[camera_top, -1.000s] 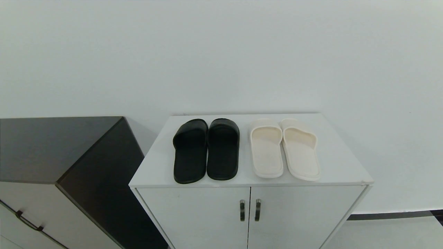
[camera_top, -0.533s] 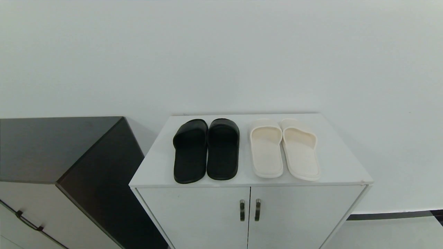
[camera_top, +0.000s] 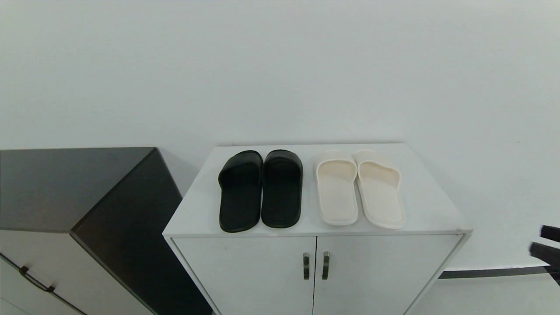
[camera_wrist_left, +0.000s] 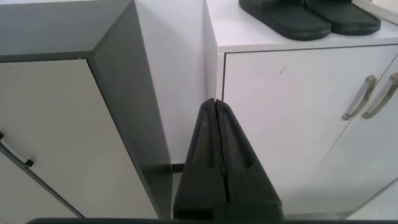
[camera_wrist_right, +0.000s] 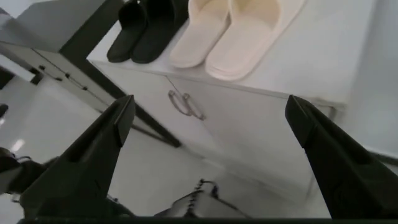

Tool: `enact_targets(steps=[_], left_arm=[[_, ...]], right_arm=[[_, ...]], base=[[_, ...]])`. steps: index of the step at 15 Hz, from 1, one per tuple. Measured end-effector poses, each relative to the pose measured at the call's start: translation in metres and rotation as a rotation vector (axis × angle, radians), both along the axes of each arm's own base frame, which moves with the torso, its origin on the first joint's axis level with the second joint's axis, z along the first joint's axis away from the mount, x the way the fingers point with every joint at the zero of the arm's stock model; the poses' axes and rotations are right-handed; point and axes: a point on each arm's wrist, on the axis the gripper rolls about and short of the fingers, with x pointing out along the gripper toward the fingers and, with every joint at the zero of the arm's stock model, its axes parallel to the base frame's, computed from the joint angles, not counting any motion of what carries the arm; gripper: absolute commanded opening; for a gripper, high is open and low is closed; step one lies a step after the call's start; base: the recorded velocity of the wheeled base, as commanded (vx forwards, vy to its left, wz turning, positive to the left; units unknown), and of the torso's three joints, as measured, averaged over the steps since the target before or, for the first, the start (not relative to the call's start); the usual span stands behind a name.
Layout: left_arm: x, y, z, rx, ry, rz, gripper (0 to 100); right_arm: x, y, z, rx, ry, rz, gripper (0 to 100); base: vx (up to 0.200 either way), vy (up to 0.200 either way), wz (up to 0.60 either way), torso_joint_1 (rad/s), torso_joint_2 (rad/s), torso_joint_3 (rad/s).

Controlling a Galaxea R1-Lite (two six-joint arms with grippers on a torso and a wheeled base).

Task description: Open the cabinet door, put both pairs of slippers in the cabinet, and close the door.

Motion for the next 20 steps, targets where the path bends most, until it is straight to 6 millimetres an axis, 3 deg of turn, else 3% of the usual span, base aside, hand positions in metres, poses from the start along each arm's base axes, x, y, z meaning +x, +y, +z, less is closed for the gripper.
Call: enact_targets(steps=[5,11,14,20], left_arm=[[0.0,0.0,0.0,0.016,0.0,-0.012,0],[0.0,0.0,0.0,0.017,0.0,-0.012,0],[0.0,0.0,0.0,0.017,0.0,-0.011,0],[0.0,0.0,0.0,0.016,0.001,-0.012,0]], right_arm=[[0.045,0.075,0.022,0.014,0.047,-0.053,100],[0.114,0.149,0.012,-0.078,-0.055,-0.283,100],[0.145,0.173,0.003,-0.135,-0.069,-0.374,100],[0.186,0.193,-0.018,-0.194,-0.073,-0.453,100]], base=[[0.0,0.0,0.0,0.0,0.0,0.0],[0.0,0.0,0.0,0.0,0.0,0.0],[0.0,0.0,0.0,0.0,0.0,0.0],[0.0,0.0,0.0,0.0,0.0,0.0]])
